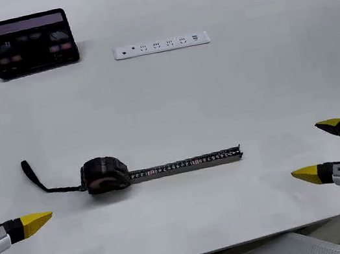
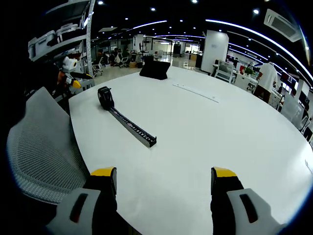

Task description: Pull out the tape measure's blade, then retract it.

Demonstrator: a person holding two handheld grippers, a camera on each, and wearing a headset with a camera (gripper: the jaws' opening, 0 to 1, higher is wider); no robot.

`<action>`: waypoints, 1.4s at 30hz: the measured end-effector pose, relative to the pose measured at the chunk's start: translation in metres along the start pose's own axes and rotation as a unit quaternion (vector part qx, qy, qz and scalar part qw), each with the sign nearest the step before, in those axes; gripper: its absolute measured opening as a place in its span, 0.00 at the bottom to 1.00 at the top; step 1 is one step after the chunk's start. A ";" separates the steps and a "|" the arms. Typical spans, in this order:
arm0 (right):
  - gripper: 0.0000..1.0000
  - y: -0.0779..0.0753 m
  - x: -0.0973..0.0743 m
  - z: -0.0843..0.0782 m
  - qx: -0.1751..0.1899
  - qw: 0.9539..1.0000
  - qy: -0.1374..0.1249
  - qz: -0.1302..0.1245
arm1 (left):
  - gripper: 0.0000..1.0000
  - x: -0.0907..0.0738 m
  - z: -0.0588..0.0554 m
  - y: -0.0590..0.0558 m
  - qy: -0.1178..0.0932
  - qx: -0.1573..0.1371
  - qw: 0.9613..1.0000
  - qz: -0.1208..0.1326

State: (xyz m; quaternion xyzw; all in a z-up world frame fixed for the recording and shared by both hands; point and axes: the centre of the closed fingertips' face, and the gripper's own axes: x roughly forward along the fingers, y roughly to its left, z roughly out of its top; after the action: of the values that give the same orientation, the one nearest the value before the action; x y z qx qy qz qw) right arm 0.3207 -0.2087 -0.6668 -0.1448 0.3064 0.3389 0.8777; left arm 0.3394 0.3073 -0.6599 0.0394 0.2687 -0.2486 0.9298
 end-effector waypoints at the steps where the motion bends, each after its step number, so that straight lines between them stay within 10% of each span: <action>1: 0.76 0.001 -0.001 -0.003 0.004 1.000 0.000 0.001 | 1.00 -0.001 -0.002 -0.001 0.002 0.001 1.000 0.001; 13: 1.00 0.002 -0.015 -0.015 0.005 1.000 -0.003 -0.009 | 1.00 -0.015 -0.020 -0.017 0.024 0.018 1.000 -0.003; 42: 1.00 -0.004 -0.027 -0.014 -0.028 0.999 0.013 -0.011 | 1.00 -0.016 0.004 -0.010 0.023 0.015 0.999 0.016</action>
State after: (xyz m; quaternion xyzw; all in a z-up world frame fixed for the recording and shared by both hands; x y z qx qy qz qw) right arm 0.3020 -0.2318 -0.6606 -0.1770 0.3068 0.3358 0.8728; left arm 0.3249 0.3048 -0.6477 0.0638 0.2858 -0.2370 0.9263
